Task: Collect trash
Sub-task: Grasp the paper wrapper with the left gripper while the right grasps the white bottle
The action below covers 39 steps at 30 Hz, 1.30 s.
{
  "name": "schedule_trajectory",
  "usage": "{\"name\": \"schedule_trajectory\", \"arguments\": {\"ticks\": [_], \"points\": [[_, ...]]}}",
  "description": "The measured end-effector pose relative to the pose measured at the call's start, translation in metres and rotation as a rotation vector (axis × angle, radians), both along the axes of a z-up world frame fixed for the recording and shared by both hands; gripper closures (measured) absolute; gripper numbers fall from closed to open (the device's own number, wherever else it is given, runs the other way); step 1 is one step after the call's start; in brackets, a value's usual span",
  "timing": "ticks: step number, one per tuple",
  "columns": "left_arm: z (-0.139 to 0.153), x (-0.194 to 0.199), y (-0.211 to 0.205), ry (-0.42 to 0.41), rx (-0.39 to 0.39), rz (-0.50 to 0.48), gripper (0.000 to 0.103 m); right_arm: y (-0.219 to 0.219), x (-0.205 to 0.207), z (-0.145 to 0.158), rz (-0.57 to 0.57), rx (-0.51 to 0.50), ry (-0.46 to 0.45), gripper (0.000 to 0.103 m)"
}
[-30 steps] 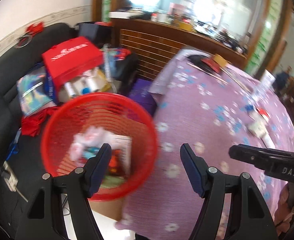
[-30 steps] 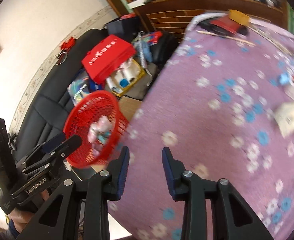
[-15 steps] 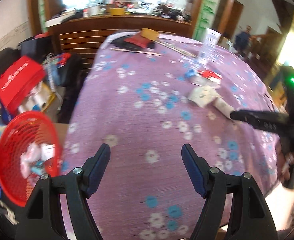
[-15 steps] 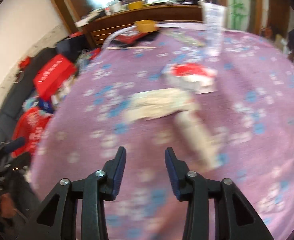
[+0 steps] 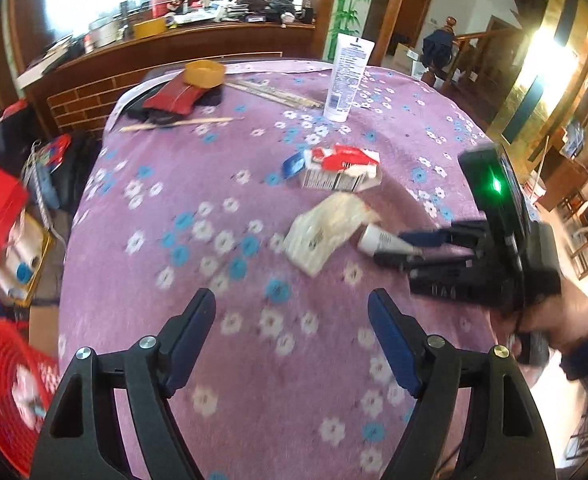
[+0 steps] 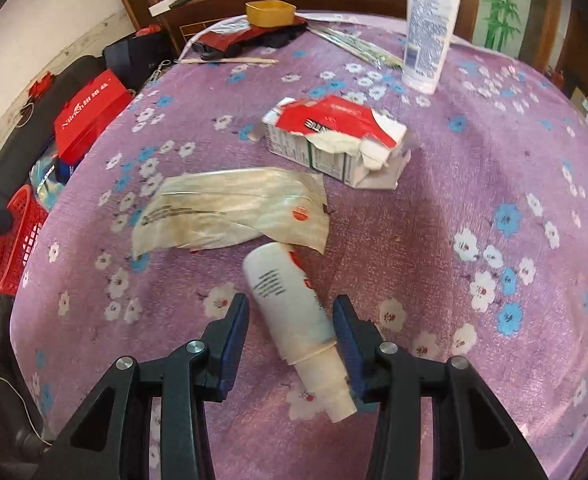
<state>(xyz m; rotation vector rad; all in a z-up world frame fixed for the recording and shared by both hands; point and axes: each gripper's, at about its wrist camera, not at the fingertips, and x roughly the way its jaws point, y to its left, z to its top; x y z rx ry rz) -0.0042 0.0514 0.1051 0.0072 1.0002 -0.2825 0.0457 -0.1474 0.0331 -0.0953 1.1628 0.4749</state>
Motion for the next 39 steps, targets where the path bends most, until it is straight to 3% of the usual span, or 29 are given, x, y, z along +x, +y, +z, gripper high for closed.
{"name": "schedule_trajectory", "arguments": {"ticks": [9,14,17,21,26,30,39], "points": [[-0.047,0.071,-0.038,0.105,0.011,-0.054,0.024,-0.028,-0.033,0.01,-0.067,0.106,0.065,0.068],[-0.068,0.088,-0.064,0.085,0.062,-0.102,0.025,-0.054,-0.066,0.019,-0.142,0.149,0.09,0.068],[-0.083,0.101,-0.073,0.111,0.073,-0.1,0.042,-0.065,-0.078,0.022,-0.173,0.166,0.1,0.068],[-0.09,0.106,-0.069,0.113,0.048,-0.069,0.042,-0.074,-0.088,0.026,-0.198,0.178,0.102,0.069],[-0.089,0.088,-0.068,0.086,0.058,-0.037,0.063,-0.075,-0.095,0.028,-0.214,0.178,0.088,0.069],[-0.084,0.057,-0.051,0.089,0.021,0.024,0.077,-0.068,-0.096,0.026,-0.213,0.186,0.094,0.069],[-0.069,-0.015,0.001,0.046,-0.018,0.207,0.08,-0.029,-0.109,0.033,-0.159,0.181,0.066,0.069]]}}
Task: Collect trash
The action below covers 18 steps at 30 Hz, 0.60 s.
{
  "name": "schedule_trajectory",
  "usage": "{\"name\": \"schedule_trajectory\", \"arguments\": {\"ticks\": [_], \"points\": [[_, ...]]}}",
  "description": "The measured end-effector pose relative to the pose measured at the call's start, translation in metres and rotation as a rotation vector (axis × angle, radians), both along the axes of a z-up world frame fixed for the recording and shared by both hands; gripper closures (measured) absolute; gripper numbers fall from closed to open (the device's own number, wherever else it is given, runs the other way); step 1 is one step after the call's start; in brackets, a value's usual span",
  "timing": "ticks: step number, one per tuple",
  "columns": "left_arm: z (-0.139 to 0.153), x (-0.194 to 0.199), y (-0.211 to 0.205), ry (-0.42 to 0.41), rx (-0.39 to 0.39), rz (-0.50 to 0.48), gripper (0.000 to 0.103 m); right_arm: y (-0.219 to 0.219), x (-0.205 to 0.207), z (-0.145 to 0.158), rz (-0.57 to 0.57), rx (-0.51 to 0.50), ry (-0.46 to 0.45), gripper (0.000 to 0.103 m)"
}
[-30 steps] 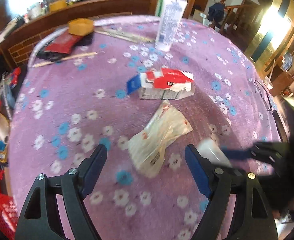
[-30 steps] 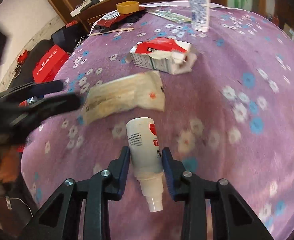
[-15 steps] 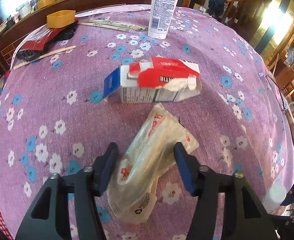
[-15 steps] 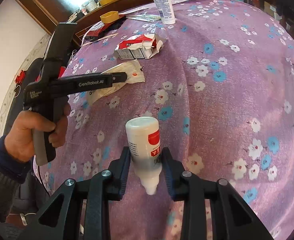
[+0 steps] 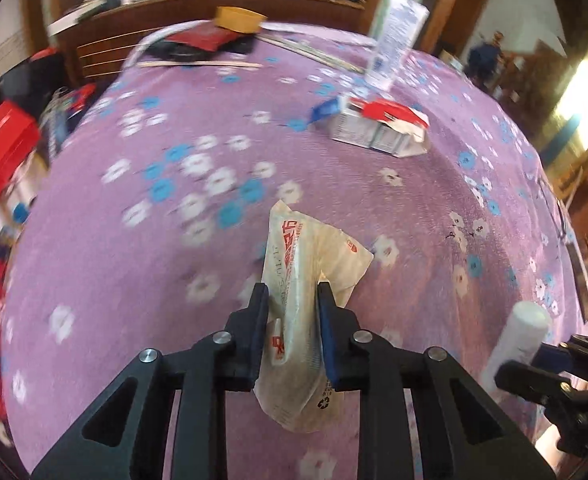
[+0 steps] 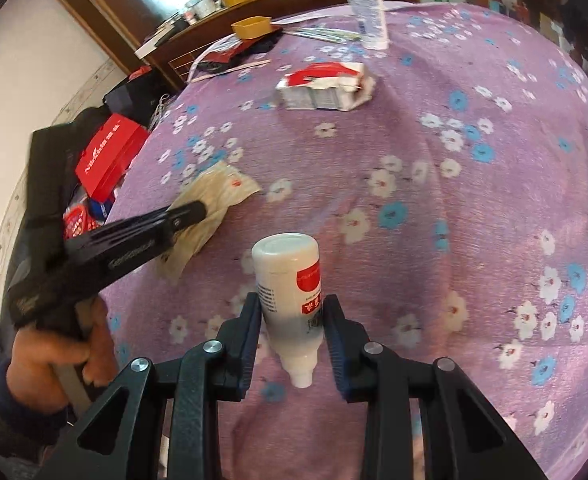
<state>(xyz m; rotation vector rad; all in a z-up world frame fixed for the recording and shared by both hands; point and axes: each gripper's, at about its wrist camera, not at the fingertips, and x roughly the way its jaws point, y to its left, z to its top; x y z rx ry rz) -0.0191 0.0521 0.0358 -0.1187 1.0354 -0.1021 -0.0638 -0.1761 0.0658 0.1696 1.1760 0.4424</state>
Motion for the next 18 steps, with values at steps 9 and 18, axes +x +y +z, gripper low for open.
{"name": "schedule_trajectory", "arguments": {"ticks": [9,18], "points": [[0.017,-0.058,0.028,-0.053,0.042,0.092,0.08,0.043,-0.013,0.006,0.06,-0.019,-0.02,0.069],[0.033,-0.081,0.052,-0.087,0.078,0.119,0.08,0.075,-0.018,0.012,0.09,-0.008,-0.031,0.069]]}}
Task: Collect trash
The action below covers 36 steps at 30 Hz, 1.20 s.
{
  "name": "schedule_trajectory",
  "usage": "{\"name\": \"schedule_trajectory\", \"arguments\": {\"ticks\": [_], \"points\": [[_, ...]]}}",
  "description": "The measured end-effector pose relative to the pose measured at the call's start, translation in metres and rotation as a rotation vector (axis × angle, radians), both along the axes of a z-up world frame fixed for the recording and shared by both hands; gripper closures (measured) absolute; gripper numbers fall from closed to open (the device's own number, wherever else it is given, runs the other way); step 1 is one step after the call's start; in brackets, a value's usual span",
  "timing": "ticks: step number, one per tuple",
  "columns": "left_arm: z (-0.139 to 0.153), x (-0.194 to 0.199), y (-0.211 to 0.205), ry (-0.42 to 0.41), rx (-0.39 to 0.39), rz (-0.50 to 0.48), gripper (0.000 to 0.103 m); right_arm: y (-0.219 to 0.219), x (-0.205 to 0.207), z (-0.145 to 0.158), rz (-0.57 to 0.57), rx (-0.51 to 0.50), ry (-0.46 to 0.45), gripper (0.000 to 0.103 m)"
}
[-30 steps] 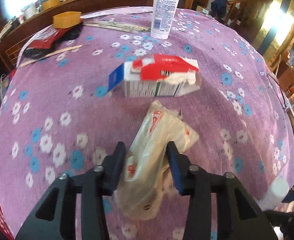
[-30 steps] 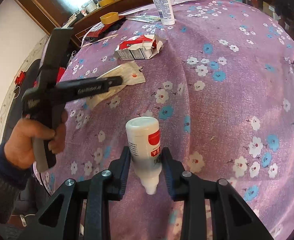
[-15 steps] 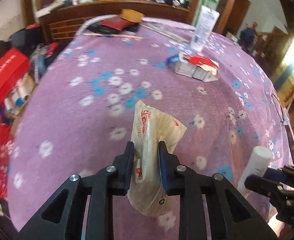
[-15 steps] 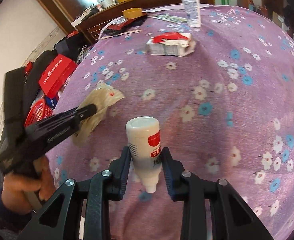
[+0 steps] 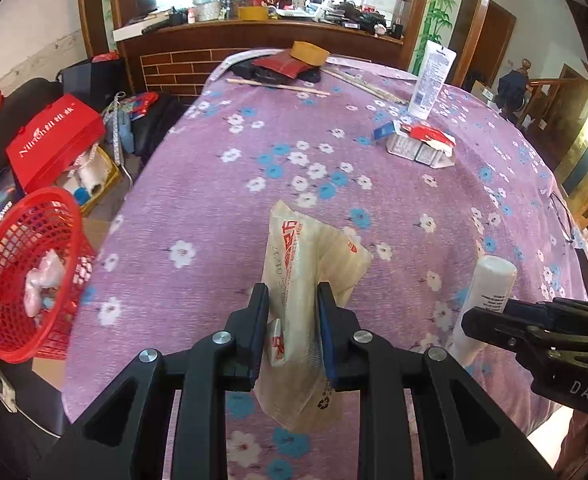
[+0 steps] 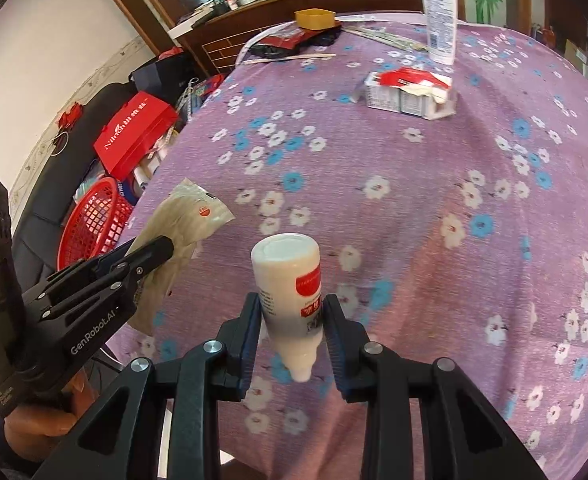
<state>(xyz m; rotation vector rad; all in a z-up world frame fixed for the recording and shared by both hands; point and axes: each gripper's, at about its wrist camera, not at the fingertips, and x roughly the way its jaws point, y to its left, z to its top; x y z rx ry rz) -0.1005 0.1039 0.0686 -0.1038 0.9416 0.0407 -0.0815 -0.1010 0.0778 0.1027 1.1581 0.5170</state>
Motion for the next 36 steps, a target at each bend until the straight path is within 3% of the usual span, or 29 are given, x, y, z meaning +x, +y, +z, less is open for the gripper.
{"name": "schedule_trajectory", "arguments": {"ticks": [15,36], "points": [[0.016,-0.013,0.035,-0.045,0.036,0.04,0.08,0.04,-0.004,0.014,0.045,0.014,-0.042,0.069],[0.03,-0.014,0.057,-0.087,0.016,0.089,0.08,0.062,0.002,0.033,0.089,0.02,-0.095,0.069]]}}
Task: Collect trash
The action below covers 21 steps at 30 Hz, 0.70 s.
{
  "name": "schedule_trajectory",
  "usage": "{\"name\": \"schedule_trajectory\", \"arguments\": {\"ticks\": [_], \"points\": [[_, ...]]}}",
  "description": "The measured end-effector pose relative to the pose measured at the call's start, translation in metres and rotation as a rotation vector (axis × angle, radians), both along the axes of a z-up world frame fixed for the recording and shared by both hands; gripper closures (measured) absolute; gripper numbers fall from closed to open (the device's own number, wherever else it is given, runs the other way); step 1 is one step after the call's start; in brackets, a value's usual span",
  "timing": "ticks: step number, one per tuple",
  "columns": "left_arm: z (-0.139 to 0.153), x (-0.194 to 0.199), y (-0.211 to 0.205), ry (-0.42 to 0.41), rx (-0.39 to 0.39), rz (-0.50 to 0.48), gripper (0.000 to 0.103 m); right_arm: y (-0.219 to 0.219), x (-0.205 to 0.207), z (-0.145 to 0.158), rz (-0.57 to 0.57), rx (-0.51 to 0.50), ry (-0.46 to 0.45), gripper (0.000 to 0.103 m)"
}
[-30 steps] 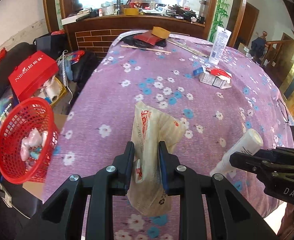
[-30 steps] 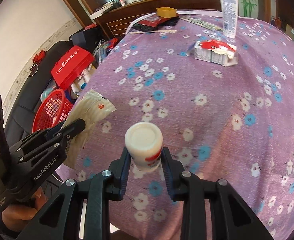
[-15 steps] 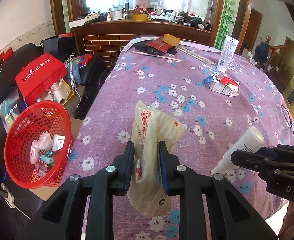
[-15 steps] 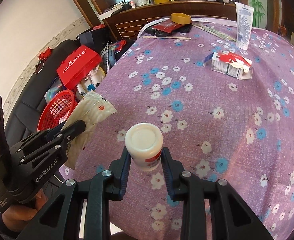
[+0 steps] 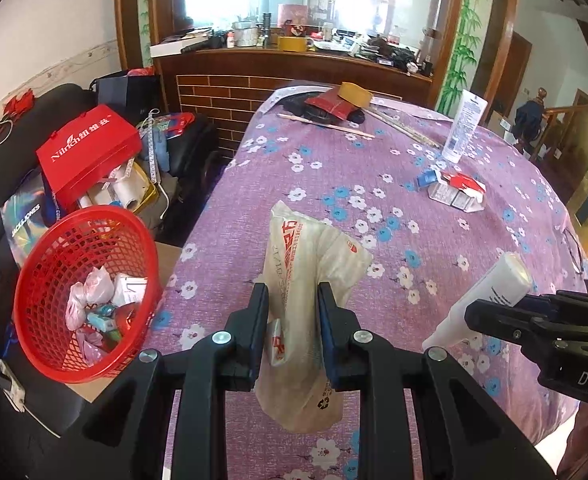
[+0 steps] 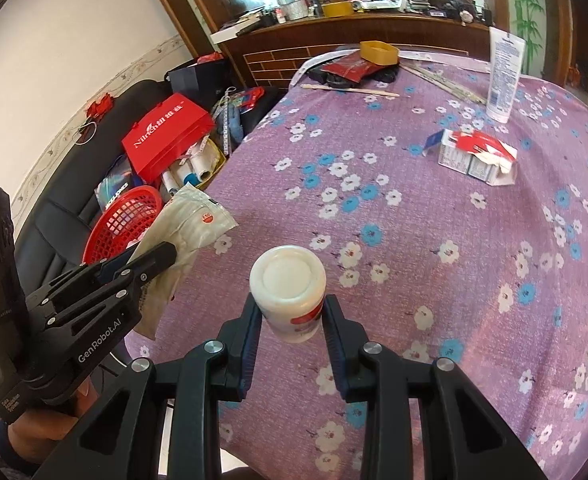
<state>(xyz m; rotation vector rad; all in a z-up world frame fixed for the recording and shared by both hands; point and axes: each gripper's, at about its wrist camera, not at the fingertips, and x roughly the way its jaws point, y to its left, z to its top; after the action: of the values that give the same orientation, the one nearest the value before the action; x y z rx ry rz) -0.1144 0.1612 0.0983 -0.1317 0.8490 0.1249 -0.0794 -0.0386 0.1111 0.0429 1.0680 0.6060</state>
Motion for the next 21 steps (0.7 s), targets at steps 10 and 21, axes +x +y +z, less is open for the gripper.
{"name": "schedule_trajectory", "arguments": {"ticks": [10,21], "points": [[0.005,-0.019,0.03,-0.013,-0.007,0.081,0.08,0.027,-0.001,0.002,0.061,0.012,-0.004,0.069],[0.014,-0.048,0.065,-0.04,-0.012,0.202,0.08,0.068,-0.011,0.009,0.175,0.021,-0.019,0.069]]}}
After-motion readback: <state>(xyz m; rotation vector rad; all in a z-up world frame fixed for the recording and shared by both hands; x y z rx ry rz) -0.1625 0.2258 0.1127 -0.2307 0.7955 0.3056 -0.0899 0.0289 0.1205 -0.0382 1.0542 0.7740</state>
